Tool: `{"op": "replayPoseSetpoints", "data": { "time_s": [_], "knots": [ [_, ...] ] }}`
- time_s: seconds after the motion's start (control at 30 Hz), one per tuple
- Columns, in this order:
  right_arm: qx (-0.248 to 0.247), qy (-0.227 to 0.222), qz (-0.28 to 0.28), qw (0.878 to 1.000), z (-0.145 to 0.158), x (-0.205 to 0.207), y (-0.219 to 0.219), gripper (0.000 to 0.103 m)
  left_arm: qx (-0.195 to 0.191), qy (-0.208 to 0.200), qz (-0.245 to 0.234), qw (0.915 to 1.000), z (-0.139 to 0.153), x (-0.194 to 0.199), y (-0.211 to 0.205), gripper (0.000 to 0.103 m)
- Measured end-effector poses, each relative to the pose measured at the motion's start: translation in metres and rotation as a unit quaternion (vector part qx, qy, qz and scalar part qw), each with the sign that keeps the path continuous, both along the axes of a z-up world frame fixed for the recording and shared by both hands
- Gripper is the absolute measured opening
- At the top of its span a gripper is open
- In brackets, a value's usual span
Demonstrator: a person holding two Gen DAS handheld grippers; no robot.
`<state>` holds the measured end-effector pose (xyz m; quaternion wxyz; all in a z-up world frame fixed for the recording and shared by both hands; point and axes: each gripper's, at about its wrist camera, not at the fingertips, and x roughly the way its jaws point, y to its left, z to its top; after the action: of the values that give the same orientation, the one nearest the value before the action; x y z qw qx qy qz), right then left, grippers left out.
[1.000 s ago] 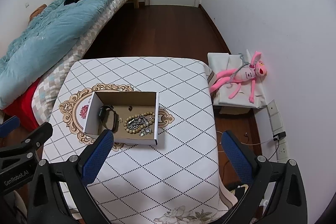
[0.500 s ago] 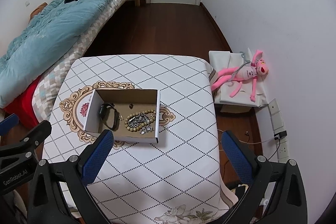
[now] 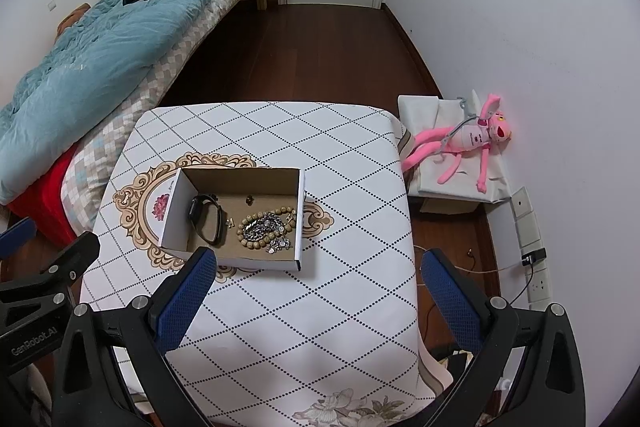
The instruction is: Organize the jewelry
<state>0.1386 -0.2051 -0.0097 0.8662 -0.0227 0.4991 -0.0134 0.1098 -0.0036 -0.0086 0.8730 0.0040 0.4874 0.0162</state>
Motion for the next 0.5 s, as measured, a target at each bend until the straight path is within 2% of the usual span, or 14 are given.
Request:
{"op": "replayPoseSetpoints", "data": {
  "time_s": [0.5],
  "knots": [
    [0.001, 0.004, 0.004, 1.0, -0.0017, -0.0022, -0.0005, 0.103, -0.002, -0.001, 0.0, 1.0, 0.0005, -0.0027, -0.0003, 0.103]
  ]
}}
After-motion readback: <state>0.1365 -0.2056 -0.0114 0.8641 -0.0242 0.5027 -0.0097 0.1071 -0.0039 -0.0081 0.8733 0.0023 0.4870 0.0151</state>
